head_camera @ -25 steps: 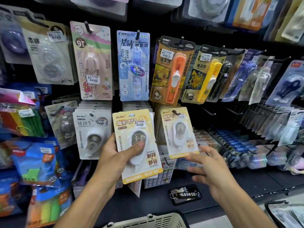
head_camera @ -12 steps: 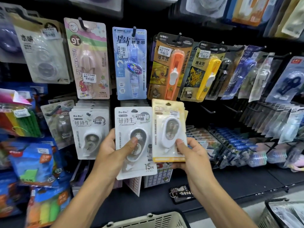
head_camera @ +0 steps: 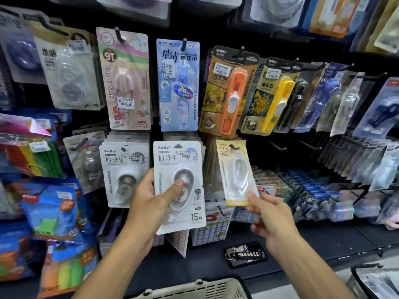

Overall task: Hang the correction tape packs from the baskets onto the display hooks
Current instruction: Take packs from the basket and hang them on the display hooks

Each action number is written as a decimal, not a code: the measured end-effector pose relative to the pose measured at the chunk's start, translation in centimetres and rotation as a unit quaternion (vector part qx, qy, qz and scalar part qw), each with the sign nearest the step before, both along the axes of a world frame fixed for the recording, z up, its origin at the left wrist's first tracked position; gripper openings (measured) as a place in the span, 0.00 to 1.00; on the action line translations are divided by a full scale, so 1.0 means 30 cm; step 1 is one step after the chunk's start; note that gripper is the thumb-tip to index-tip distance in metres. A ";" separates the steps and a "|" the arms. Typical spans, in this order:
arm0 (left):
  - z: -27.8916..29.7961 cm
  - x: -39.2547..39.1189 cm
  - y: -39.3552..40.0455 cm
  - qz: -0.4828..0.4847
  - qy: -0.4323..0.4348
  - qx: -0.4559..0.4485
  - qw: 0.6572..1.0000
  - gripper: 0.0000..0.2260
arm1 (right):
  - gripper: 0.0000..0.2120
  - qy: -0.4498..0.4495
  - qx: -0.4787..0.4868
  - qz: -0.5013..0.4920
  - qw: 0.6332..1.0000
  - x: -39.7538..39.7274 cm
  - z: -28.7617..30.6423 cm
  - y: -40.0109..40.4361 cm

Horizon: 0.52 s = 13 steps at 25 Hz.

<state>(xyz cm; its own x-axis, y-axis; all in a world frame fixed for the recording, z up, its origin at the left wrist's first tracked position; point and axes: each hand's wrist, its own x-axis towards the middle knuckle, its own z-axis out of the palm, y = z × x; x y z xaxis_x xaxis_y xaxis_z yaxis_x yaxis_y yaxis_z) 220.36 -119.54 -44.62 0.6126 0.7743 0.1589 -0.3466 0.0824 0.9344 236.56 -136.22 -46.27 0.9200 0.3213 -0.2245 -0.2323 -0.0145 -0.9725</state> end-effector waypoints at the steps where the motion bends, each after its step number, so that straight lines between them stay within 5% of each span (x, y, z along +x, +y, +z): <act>1: -0.003 0.001 0.000 0.001 0.005 0.002 1.000 0.13 | 0.27 0.059 0.023 0.034 0.997 -0.011 -0.001 0.001; 3: -0.007 -0.001 0.003 0.008 0.011 0.005 1.000 0.13 | 0.30 0.060 0.028 0.095 0.993 -0.043 0.000 0.010; 7: -0.017 0.004 -0.018 -0.039 0.062 0.014 0.997 0.14 | 0.17 -0.100 0.022 0.288 0.952 -0.159 -0.016 0.077; 10: -0.031 0.002 -0.034 -0.113 0.141 0.026 0.983 0.11 | 0.14 -0.084 0.086 0.266 0.956 -0.195 -0.039 0.109; 13: -0.043 -0.022 -0.009 0.015 0.229 0.155 0.961 0.06 | 0.15 -0.155 0.081 0.238 0.955 -0.170 -0.050 0.101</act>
<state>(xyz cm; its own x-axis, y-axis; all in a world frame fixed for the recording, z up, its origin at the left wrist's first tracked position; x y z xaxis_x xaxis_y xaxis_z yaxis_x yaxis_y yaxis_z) 219.70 -119.82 -45.92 0.6521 0.7510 0.1037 0.1095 -0.2286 0.9673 231.45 -133.17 -47.76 0.6754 0.7271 0.1229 0.0626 0.1095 -0.9920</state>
